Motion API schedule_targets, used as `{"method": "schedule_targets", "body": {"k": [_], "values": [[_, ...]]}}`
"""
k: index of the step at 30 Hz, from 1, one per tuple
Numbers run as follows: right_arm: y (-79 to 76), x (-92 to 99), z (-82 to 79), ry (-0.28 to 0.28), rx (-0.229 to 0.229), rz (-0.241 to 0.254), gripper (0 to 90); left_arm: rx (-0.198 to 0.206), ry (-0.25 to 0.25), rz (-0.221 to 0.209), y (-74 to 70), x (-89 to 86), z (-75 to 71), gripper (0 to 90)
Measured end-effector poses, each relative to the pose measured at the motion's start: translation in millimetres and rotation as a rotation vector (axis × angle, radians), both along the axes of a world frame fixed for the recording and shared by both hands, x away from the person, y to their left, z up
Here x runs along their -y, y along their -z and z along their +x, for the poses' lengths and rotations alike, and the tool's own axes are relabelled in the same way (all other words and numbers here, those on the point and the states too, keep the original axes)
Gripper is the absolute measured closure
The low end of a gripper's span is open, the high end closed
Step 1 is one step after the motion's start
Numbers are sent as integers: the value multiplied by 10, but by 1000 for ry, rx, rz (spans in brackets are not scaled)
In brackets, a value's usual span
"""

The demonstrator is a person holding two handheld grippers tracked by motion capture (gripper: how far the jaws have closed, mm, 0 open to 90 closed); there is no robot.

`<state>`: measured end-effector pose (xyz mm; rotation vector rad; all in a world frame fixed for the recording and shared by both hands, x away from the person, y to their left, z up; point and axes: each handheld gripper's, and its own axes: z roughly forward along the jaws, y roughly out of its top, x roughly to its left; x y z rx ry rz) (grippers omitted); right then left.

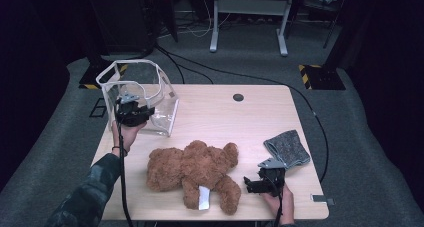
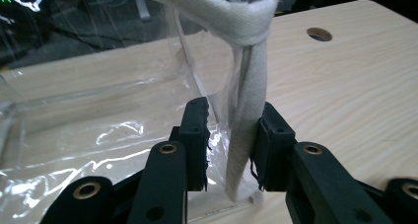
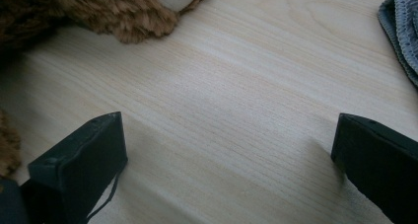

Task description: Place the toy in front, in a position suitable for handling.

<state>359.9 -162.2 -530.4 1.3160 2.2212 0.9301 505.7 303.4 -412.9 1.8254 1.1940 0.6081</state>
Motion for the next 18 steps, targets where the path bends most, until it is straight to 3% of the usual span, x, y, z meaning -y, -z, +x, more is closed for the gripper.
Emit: {"method": "schedule_targets", "body": {"k": [8, 11, 18], "values": [[0, 0, 0, 0, 0, 0, 0, 1, -10, 32, -14, -1, 166, 691], [0, 1, 0, -1, 0, 0, 0, -1, -36, 44, -7, 0, 220, 691], [1, 6, 5, -5, 5, -7, 0, -13, -51, 42, -26, 13, 360, 684]]}}
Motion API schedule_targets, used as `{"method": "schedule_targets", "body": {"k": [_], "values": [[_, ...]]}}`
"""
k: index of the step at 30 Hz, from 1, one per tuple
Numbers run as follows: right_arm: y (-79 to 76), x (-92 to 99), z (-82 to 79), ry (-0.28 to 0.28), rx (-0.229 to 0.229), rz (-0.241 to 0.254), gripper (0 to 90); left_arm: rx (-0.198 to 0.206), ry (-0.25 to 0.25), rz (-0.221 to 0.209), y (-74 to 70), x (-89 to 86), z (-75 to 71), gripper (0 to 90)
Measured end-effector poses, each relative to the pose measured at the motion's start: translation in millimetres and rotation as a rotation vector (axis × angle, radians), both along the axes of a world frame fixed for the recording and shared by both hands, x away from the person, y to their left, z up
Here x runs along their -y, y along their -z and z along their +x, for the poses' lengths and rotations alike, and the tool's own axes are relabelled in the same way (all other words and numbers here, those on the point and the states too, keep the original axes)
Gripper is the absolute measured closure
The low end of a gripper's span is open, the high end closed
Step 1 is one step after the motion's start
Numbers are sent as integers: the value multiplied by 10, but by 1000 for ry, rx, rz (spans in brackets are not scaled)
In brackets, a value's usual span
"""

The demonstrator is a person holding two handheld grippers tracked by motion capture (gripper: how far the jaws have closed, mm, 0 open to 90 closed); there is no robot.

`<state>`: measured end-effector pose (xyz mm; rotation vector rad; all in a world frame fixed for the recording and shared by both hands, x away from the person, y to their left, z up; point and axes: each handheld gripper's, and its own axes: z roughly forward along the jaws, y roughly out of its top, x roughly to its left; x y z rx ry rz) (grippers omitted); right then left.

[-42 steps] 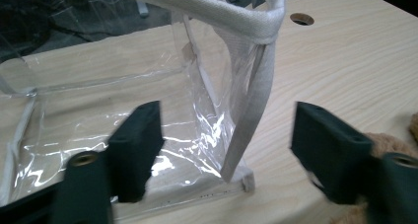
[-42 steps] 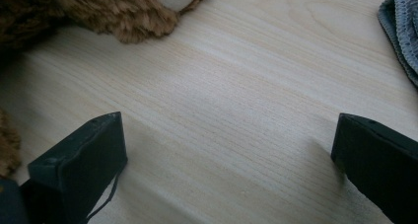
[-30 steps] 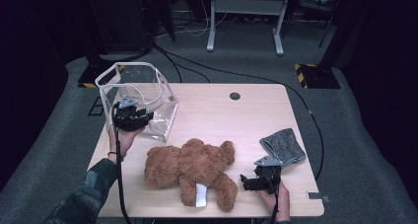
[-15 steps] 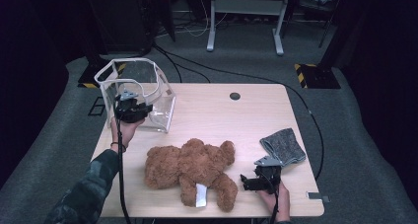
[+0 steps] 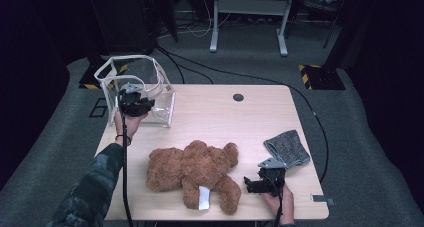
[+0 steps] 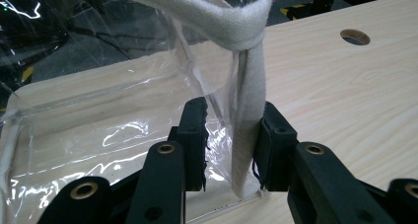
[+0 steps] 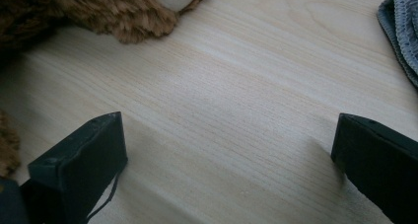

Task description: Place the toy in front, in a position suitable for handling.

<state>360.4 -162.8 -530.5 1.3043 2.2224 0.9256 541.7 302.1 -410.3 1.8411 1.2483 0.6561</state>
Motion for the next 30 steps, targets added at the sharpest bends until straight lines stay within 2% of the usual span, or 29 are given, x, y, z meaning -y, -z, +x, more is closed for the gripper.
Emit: {"method": "schedule_targets", "body": {"k": [9, 10, 18, 21, 23, 25, 26, 30], "values": [[0, 0, 0, 0, 1, 0, 0, -4, -32, 12, -15, 57, 142, 681], [1, 0, 1, -1, 0, 2, 0, -5, -42, 23, -19, 68, 155, 680], [0, 0, 0, 0, 0, 1, 0, -17, -45, 25, -44, 99, 259, 639], [1, 0, 1, -1, 0, 2, 0, -34, -51, 28, -44, 94, 259, 571], [0, 0, 0, 0, 0, 0, 0, -50, -81, 29, -39, 89, 237, 501], [0, 0, 0, 0, 0, 1, 0, -52, -79, 13, -41, 59, 195, 445], [0, 0, 0, 0, 0, 0, 0, -56, -86, 19, -48, 47, 156, 424], [0, -1, -1, 1, 0, 0, 0, -52, -58, 15, -50, -7, 15, 332]]}}
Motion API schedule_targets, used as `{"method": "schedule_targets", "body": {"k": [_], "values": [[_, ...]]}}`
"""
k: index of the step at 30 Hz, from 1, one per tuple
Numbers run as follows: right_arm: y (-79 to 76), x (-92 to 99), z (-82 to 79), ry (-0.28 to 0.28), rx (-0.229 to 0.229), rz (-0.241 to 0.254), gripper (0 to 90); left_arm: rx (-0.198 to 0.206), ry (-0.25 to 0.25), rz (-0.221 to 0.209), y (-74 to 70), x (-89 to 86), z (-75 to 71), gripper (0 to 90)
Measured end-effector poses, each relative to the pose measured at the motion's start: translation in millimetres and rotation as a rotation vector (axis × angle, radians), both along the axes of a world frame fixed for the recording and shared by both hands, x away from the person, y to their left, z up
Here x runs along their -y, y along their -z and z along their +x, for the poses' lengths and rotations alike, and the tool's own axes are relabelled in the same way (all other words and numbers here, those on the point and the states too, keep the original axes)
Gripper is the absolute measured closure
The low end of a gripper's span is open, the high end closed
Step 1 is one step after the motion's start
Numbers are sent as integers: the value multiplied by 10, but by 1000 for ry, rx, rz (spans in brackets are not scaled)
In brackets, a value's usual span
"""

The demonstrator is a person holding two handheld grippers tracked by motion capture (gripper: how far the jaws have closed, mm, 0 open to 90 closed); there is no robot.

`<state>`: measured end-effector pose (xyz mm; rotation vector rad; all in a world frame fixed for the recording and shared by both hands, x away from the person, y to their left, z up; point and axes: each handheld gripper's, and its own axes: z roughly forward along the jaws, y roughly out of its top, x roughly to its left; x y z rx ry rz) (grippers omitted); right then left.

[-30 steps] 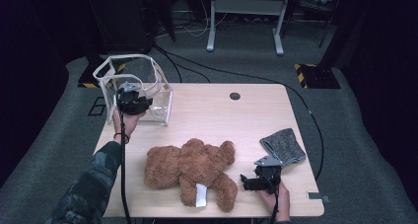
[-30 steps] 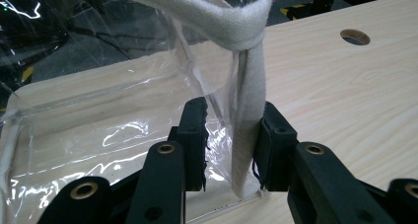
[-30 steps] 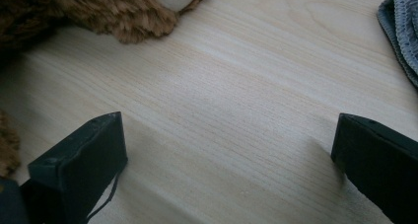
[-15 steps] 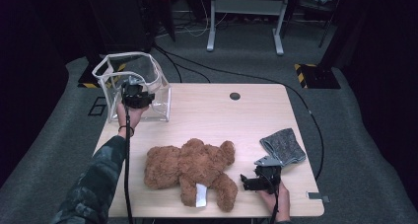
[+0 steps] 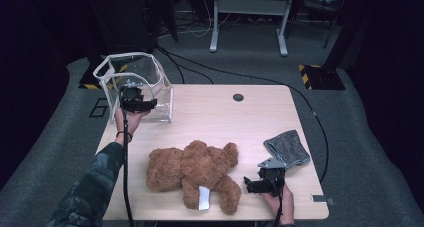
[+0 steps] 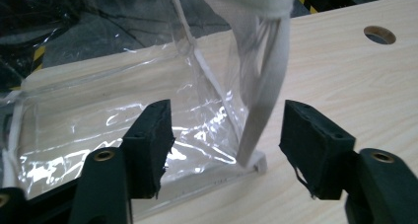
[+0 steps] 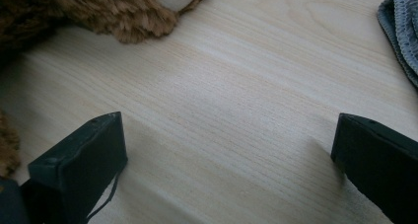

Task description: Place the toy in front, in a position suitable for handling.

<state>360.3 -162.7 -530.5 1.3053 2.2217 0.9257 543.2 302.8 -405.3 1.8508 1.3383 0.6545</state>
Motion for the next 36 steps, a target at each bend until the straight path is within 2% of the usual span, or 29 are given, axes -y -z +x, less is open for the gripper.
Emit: {"method": "schedule_targets", "body": {"k": [4, 6, 9, 16, 19, 22, 24, 25, 28, 30, 33, 35, 36], "values": [[-1, -6, -5, 7, -4, 3, 0, -31, 54, -5, 43, -44, -164, 250], [-3, -8, -9, 10, -4, 5, 0, -63, 79, 4, 74, -71, -261, 235], [-3, -7, -8, 7, -3, 4, 0, -73, 119, 15, 124, -105, -400, 197], [-2, -22, -5, 13, -4, 10, 0, -62, 156, 4, 171, -145, -716, 148], [0, -35, -4, 27, -1, 12, 0, -47, 171, 22, 167, -148, -876, 133], [-7, -27, -1, 18, -9, 1, 0, -46, 179, -6, 198, -161, -1002, 114], [-12, -40, 4, 37, -18, 5, 0, -40, 186, -14, 238, -169, -1103, 108], [-22, -43, 10, 45, -28, 1, 0, -34, 188, -12, 256, -169, -1130, 107], [-36, -55, 30, 53, -46, -3, 0, -50, 206, -22, 303, -200, -1239, 104], [-45, -55, 47, 48, -54, -11, 0, -41, 204, -32, 306, -218, -1284, 98], [-68, -56, 64, 44, -73, -16, 21, -33, 210, -63, 307, -252, -1379, 87], [-101, -46, 67, 39, -72, 6, 33, -27, 214, -62, 314, -260, -1441, 82], [-124, -42, 72, 39, -87, 15, 37, -31, 216, -65, 319, -263, -1475, 80]]}}
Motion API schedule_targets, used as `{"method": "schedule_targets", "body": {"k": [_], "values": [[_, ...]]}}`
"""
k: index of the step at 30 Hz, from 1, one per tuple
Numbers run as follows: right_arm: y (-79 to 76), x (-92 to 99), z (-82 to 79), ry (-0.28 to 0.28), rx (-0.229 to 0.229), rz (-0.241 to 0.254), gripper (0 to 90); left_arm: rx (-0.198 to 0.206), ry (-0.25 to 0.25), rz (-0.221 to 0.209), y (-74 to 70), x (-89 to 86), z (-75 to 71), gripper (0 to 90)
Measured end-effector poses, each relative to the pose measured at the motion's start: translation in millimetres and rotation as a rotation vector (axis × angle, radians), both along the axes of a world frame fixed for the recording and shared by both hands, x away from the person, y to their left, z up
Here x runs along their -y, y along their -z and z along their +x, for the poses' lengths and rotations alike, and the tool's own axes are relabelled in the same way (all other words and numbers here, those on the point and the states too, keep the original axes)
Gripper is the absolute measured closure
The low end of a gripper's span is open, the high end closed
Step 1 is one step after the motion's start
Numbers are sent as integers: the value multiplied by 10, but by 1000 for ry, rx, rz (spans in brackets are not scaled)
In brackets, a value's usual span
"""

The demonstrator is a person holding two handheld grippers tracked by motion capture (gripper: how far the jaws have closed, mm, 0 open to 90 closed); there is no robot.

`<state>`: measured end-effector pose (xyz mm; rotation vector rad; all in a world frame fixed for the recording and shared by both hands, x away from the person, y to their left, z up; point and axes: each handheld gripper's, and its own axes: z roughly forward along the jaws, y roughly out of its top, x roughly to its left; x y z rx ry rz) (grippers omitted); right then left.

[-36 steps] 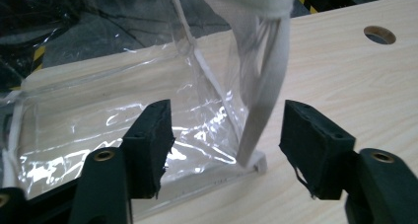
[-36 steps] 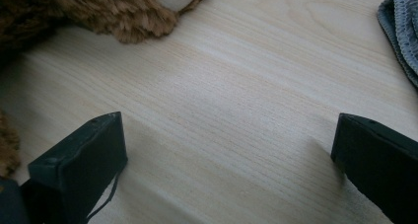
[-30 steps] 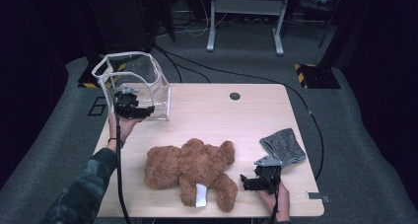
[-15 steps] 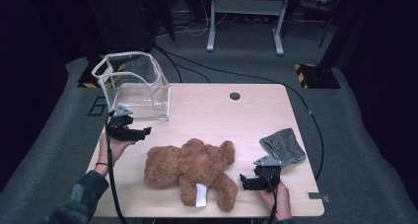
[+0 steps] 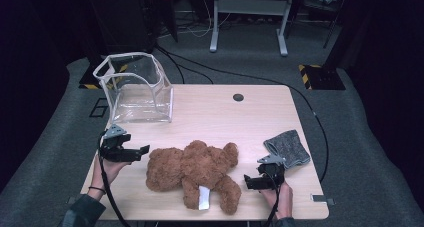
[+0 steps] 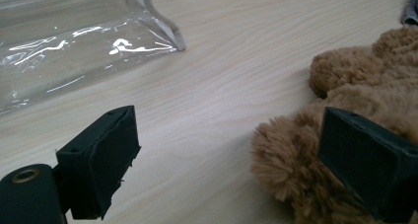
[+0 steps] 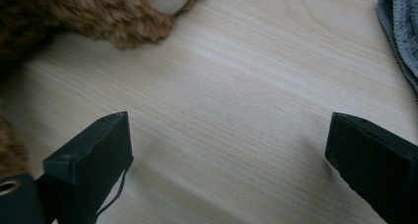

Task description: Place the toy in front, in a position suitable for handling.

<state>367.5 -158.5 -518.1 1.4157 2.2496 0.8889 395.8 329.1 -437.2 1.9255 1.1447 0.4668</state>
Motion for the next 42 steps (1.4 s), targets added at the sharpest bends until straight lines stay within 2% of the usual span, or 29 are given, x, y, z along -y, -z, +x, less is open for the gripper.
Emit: {"method": "schedule_targets", "body": {"k": [2, 3, 8, 10, 12, 14, 16, 17, 19, 21, 25, 27, 32, 35, 37, 38, 40, 42], "values": [[-45, -8, 7, -8, 10, -4, 44, 0, 6, -3, 6, -2, -42, 74], [-76, -20, 5, 1, -1, -3, 46, 0, 9, -10, 7, -4, -69, 72], [-253, -49, 20, -12, 34, 2, 62, -3, 32, -29, 34, 0, -203, 66], [-318, -77, 32, -18, 41, -1, 73, -12, 49, -17, 63, 17, -253, 67], [-372, -106, 49, -16, 38, 18, 77, -12, 52, -16, 100, 38, -306, 67], [-428, -114, 63, -39, 50, 25, 81, -15, 59, -15, 123, 54, -354, 67], [-491, -161, 58, -38, 52, 45, 86, -10, 56, -33, 135, 73, -400, 67], [-518, -177, 62, -53, 68, 40, 89, -9, 63, -32, 137, 82, -416, 67], [-574, -219, 56, -61, 63, 47, 94, -19, 85, -37, 130, 104, -459, 67], [-623, -235, 64, -73, 73, 51, 95, -5, 92, -40, 128, 137, -495, 66], [-737, -271, 58, -91, 88, 100, 97, -12, 126, -34, 114, 212, -573, 68], [-800, -331, 26, -112, 102, 118, 99, -17, 151, -17, 138, 265, -608, 69], [-924, -561, -29, -181, 120, 141, 106, -21, 170, 4, 256, 376, -710, 76], [-941, -712, 6, -215, 113, 148, 116, -31, 166, 20, 368, 425, -750, 92], [-939, -814, 33, -237, 107, 158, 137, -47, 166, 21, 455, 458, -763, 134], [-936, -877, 44, -242, 109, 147, 142, -42, 169, 23, 481, 464, -773, 136], [-920, -942, 66, -258, 106, 137, 183, -41, 185, 37, 511, 488, -791, 165], [-887, -985, 98, -270, 89, 131, 260, -30, 183, 33, 543, 500, -811, 206]]}}
